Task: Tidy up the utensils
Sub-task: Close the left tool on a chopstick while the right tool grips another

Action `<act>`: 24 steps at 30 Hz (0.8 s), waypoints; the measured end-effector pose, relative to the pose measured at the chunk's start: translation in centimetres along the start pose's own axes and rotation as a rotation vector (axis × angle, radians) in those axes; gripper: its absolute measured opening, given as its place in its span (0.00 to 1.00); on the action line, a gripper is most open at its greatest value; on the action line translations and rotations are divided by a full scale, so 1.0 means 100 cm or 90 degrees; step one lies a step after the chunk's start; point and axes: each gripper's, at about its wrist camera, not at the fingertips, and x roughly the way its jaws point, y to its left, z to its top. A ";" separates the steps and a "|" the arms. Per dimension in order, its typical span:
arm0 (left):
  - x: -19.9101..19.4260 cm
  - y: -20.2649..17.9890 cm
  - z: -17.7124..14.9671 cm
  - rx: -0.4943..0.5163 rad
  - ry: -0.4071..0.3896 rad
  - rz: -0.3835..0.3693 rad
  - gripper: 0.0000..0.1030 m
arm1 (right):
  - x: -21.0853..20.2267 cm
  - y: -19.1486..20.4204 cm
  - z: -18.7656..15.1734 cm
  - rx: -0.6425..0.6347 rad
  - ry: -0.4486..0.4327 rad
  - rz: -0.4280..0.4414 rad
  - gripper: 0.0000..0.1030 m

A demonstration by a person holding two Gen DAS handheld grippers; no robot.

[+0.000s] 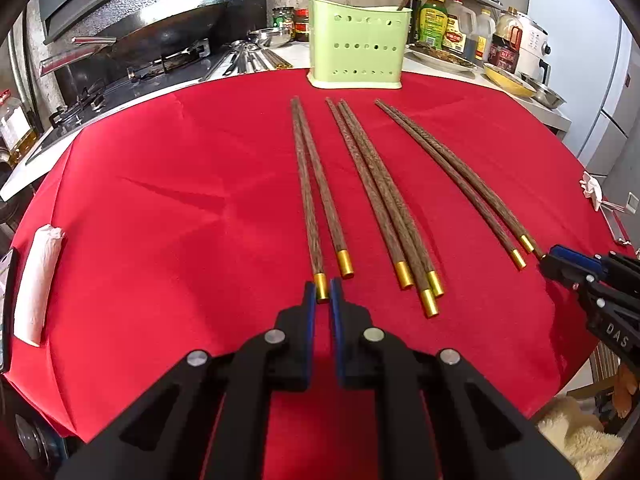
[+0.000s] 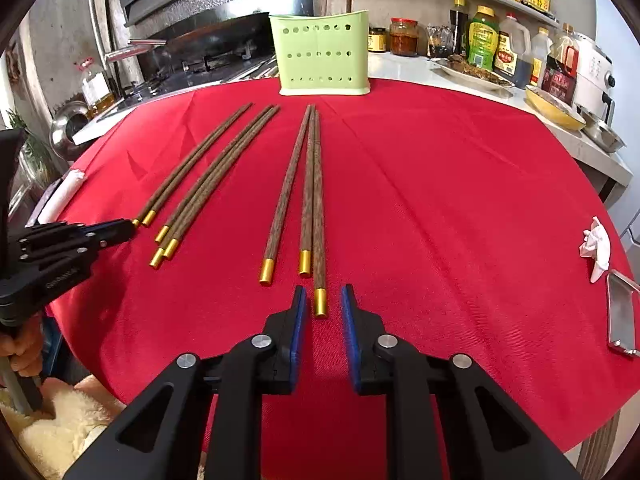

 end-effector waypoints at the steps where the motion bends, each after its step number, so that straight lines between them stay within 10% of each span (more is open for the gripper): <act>1: 0.000 0.002 0.000 -0.001 0.000 0.002 0.08 | 0.000 0.000 0.000 -0.001 0.000 -0.004 0.07; 24: 0.006 0.021 0.006 -0.023 -0.004 -0.001 0.07 | 0.007 -0.010 0.006 0.027 -0.008 -0.017 0.10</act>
